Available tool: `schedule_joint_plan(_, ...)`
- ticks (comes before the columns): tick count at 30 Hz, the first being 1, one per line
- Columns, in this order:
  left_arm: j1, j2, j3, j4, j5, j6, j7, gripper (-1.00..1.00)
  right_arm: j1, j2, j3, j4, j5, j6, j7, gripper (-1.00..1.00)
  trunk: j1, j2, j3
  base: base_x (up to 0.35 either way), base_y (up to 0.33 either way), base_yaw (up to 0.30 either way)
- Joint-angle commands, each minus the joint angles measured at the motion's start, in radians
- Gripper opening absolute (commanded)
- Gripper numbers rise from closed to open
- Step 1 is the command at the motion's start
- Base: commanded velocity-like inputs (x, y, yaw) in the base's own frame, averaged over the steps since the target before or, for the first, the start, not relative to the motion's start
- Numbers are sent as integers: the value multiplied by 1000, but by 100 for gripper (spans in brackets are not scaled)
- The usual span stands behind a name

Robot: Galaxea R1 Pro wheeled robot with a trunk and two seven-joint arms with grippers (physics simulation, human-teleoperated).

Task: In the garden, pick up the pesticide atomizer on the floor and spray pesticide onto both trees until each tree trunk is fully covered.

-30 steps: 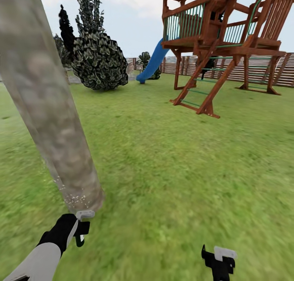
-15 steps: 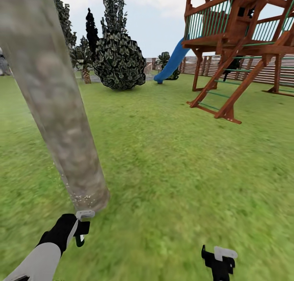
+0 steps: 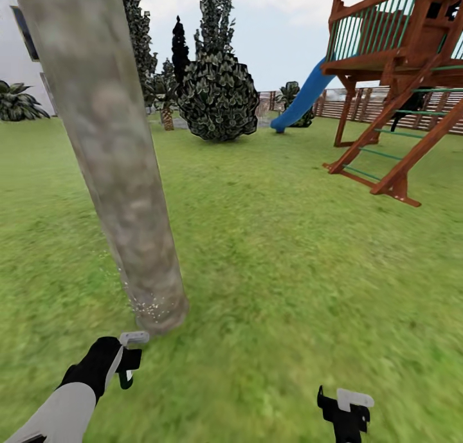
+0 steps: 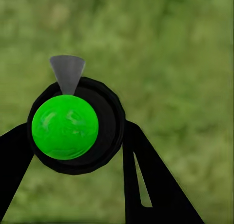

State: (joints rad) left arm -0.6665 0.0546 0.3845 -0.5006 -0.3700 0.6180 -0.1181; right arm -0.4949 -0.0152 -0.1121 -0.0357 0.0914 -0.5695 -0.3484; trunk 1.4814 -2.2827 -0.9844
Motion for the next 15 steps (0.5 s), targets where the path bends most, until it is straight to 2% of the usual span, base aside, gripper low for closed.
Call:
schedule_joint_plan(1,-1,-1,6,-1,-11,3,-9,-100,-1,0,-8,1,10,-3,-3,100,0,0,-1,42,-11,277)
schedule_joint_plan(4,-1,-1,5,-1,-11,3,-9,-100,-1,0,-8,1,10,-3,-3,100,0,0,-1,169,-151,138)
schedule_joint_plan(12,-1,-2,5,-1,-12,3,-9,-100,-1,0,-8,1,10,-3,-3,100,0,0,-1,200,-205,9)
schedule_joint_plan(15,-1,-2,5,-1,-11,3,-9,-100,-1,0,-8,1,10,-3,-3,100,0,0,-1,154,-241,165)
